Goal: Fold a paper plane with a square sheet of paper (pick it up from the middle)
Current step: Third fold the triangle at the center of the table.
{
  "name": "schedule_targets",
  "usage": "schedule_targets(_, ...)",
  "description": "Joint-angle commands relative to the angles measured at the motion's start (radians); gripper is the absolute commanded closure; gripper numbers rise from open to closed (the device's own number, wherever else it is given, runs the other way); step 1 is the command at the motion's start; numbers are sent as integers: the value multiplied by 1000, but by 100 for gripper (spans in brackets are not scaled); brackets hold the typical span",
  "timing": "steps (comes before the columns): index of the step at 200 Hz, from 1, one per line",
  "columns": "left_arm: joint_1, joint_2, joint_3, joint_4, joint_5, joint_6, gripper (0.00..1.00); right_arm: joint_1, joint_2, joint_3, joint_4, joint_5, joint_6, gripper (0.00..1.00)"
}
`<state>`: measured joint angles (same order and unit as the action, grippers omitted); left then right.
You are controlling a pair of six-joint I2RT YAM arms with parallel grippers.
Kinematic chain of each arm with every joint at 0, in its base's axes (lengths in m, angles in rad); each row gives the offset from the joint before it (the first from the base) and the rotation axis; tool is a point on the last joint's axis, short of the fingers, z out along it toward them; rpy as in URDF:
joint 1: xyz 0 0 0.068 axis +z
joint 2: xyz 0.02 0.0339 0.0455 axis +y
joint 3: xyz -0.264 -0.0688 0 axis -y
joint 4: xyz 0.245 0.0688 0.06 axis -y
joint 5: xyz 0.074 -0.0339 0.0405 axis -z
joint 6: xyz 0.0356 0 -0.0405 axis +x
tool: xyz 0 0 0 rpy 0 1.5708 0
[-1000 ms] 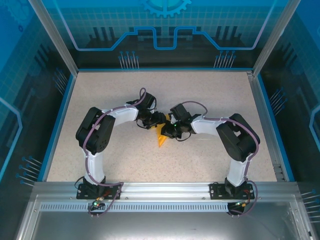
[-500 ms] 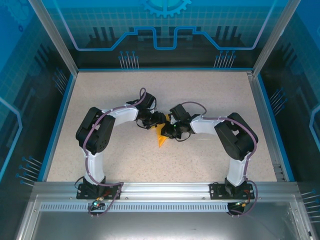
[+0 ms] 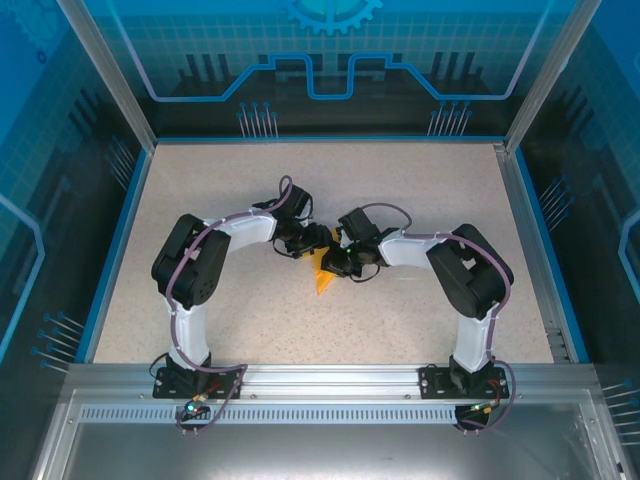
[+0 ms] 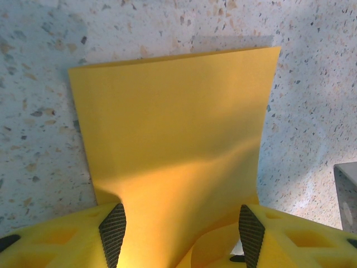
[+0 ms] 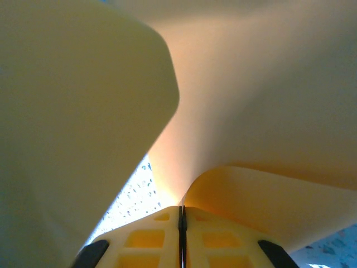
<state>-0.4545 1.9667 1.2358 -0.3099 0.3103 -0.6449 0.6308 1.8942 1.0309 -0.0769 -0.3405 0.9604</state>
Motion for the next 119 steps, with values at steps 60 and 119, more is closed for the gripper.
schedule_targets(60,0,24,3,-40,17,25,40,13,35,29,6,13,-17,90)
schedule_targets(119,0,21,1,-39,19,25,40,11,46,29,6,12,-20,90)
